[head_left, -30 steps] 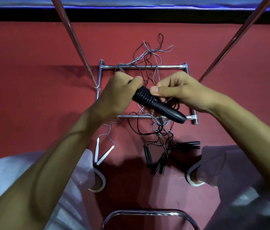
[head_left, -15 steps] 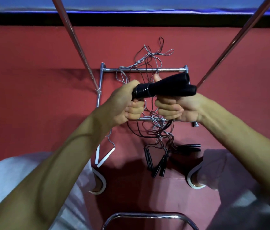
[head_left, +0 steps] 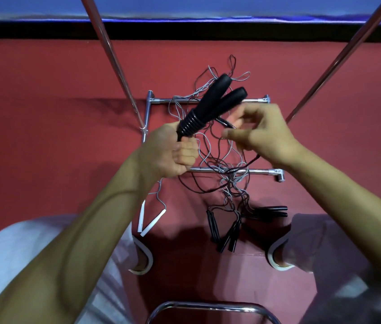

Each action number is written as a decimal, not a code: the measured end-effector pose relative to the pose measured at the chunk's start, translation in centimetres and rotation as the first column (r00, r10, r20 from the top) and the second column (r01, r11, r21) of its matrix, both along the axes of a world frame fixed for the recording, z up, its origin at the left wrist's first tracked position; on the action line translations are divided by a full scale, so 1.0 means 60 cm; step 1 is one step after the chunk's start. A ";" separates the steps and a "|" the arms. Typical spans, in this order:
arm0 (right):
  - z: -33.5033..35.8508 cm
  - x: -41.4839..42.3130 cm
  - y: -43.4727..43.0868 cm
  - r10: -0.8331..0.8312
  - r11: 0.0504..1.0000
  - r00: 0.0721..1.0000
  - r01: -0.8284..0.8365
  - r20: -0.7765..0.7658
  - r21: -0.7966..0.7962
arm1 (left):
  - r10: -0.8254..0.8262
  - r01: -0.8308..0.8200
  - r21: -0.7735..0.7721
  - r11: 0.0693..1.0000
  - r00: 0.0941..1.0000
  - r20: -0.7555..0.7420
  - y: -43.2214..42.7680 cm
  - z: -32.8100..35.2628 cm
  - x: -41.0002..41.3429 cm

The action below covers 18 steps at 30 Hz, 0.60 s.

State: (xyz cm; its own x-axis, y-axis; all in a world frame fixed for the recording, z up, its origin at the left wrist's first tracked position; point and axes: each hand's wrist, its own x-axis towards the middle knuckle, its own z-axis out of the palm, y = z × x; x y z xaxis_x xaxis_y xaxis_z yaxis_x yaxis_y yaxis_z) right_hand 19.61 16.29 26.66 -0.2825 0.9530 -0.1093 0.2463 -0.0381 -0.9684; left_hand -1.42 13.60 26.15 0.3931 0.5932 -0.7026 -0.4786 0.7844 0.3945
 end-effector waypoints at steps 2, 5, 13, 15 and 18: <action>-0.011 0.012 0.002 -0.126 0.939 0.953 0.026 0.274 0.342 | 0.092 -0.090 -0.037 0.995 0.993 0.073 0.004 0.005 -0.007; -0.010 0.032 -0.002 -0.209 0.711 0.898 -0.133 0.388 0.690 | 0.262 -0.237 -0.141 0.961 0.945 0.195 0.016 0.009 -0.024; 0.045 0.036 0.007 -0.125 0.677 0.919 -0.196 -0.373 -0.709 | 0.350 -0.299 -0.222 0.928 0.906 0.240 0.025 0.018 -0.036; 0.048 0.037 0.013 -0.041 0.666 0.932 -0.243 -0.360 -0.706 | 0.382 -0.331 -0.235 0.914 0.898 0.217 0.022 0.017 -0.036; 0.039 0.027 0.006 0.125 0.919 0.985 -0.159 -0.116 -0.361 | 0.416 -0.363 -0.253 0.897 0.886 0.204 0.022 0.018 -0.037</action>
